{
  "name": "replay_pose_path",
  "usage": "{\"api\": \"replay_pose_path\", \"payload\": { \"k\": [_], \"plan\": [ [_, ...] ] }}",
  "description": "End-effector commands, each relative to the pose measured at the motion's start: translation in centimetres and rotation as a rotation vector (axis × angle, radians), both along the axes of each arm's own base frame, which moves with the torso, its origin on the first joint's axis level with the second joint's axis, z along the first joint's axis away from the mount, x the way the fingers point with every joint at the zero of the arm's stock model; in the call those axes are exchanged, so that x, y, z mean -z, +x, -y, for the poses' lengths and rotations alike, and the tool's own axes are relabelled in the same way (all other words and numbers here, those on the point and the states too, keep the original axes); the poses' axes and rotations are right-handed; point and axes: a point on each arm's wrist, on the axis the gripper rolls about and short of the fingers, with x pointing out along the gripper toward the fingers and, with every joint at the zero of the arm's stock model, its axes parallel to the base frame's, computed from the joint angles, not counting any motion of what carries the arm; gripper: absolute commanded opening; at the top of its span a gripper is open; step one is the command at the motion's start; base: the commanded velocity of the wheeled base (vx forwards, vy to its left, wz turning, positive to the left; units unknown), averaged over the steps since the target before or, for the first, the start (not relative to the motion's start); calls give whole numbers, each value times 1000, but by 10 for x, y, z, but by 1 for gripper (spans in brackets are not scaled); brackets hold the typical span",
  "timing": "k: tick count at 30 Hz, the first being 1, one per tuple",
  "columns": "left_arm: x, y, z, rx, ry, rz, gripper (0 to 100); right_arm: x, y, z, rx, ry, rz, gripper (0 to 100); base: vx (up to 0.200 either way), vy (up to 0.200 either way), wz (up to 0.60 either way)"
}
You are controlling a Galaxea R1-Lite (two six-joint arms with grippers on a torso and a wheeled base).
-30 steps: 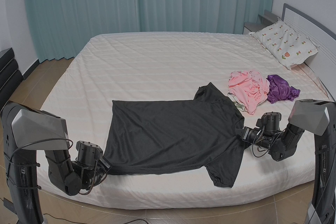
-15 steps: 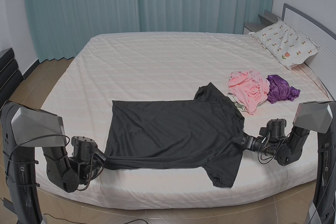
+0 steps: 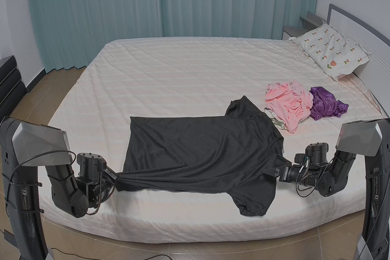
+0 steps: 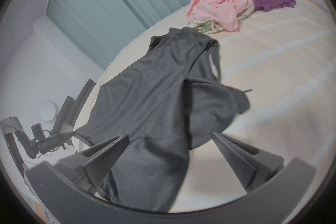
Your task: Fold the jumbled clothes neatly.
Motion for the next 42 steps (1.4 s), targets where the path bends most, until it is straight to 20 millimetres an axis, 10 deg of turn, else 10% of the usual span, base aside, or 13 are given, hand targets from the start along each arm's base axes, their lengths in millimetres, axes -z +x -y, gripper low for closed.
{"api": "replay_pose_path", "payload": {
  "k": [1, 28, 29, 42],
  "plan": [
    [4, 1, -1, -6, 2, -12, 0, 2, -6, -8, -52, -6, -9, 100, 0, 0, 0],
    [5, 2, -1, -6, 2, -9, 0, 6, -49, -26, -254, -149, -38, 100, 0, 0, 0],
    [5, 2, -1, -6, 2, -9, 0, 6, -49, -26, -255, -150, -37, 0, 0, 0, 0],
    [5, -1, 0, 3, 7, -17, 0, -14, -62, -11, -212, -184, -89, 0, 0, 0, 0]
  ]
}}
